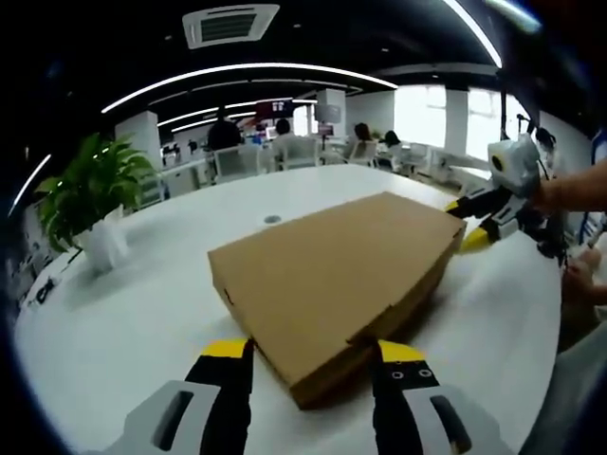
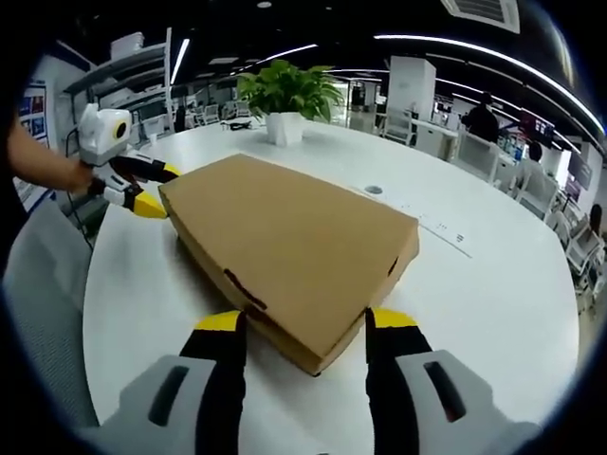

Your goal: Operate the shoe box by opening the lid, removing the specified soft item, and placing it in the target area until the item is outside and the box remains undamaged.

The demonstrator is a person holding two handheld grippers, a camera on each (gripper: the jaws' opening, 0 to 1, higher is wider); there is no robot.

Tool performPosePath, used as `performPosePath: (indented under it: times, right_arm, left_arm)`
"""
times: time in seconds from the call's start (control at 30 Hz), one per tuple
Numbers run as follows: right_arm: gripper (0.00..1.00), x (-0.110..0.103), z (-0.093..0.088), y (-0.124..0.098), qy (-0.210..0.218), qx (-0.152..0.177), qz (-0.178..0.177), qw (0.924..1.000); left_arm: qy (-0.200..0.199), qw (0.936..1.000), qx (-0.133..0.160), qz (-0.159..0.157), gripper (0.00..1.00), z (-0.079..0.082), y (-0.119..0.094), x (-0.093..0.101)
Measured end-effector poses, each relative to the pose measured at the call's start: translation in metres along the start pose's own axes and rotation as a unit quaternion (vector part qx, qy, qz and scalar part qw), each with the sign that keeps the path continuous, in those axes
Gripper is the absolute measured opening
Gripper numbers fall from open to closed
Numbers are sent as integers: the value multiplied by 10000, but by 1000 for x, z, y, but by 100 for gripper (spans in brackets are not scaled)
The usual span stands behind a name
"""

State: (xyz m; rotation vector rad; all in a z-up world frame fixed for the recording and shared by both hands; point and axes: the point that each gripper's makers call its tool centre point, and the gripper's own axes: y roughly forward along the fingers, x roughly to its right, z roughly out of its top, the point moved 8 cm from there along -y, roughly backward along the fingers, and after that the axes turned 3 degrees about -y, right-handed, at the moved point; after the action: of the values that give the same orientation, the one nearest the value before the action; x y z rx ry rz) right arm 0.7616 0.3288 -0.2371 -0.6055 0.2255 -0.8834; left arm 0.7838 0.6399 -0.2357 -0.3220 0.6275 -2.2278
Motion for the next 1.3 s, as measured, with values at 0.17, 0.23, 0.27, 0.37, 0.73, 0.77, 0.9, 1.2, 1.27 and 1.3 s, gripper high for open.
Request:
performPosePath:
  times: [0.17,0.23,0.27,0.37,0.73,0.77,0.9,1.2,1.27,1.3]
  right_arm:
    - [45,-1,1,-1,38,-10,-46,10000]
    - [45,-3,1,-1,45,-7,-40,10000]
    - [45,-4,2,0,51,-10,-43,10000]
    - [45,-6,3,1,58,-8,-42,10000]
    - [45,-19,7,3,84,-18,-41,10000]
    - [45,-22,7,3,86,-19,-40,10000]
    - [44,-29,8,4,115,-34,-49,9999]
    - [44,-48,11,4,188,-81,-123,9997]
    - [44,-50,11,4,203,-96,-136,9997]
    - [44,-54,11,4,214,-97,-146,9996]
  left_arm:
    - [-15,10000,3,-29,50,1,-1,0]
    - [-16,10000,-10,-23,50,0,-1,-1]
    - [-15,10000,-13,-27,50,-1,-2,-2]
    - [-9,10000,-24,-32,50,-1,-4,-3]
    - [15,10000,-58,-57,50,-7,-14,-11]
    - [21,10000,-61,-61,50,-8,-15,-12]
    - [31,9999,-81,-86,49,-11,-20,-17]
    - [78,9998,-153,-143,49,-15,-29,-22]
    - [88,9997,-161,-165,49,-17,-32,-24]
    - [98,9997,-169,-175,49,-18,-33,-26]
